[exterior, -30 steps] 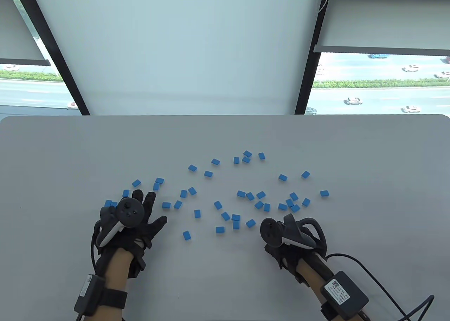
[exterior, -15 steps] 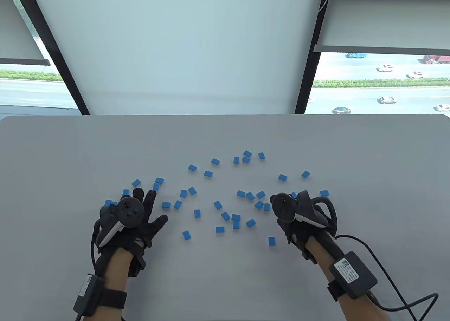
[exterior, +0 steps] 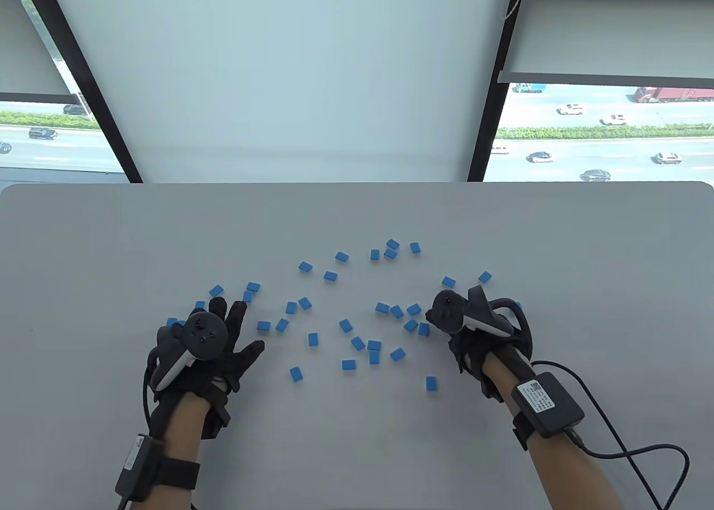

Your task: Build mahjong tile wall

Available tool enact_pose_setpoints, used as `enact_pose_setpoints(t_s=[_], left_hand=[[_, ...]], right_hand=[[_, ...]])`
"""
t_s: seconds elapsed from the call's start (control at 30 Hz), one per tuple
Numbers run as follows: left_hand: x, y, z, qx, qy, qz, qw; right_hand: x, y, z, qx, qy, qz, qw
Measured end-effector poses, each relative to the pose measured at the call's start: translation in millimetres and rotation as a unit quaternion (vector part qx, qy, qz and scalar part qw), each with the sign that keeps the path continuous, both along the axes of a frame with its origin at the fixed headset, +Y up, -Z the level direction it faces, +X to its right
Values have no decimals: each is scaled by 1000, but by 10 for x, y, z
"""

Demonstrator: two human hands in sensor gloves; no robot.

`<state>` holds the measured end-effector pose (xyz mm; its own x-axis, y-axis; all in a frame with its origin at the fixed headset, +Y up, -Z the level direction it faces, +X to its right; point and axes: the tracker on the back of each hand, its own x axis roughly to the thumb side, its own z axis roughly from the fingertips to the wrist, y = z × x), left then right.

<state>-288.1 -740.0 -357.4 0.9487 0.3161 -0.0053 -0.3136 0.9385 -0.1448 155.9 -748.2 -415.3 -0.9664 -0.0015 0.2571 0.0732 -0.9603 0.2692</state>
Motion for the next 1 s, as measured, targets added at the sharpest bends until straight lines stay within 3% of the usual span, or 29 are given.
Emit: enact_pose_setpoints(t_s=[0.2, 0.67, 1.0], left_hand=[[1, 5, 1, 2, 0, 0, 1000], [12, 12, 10, 3, -4, -1, 1000], [24, 15, 19, 4, -9, -1, 1000]], right_hand=[[2, -7, -22, 23, 6, 11, 1000], [-103, -16, -46, 18, -15, 32, 999], [-83, 384, 293, 71, 10, -20, 997]])
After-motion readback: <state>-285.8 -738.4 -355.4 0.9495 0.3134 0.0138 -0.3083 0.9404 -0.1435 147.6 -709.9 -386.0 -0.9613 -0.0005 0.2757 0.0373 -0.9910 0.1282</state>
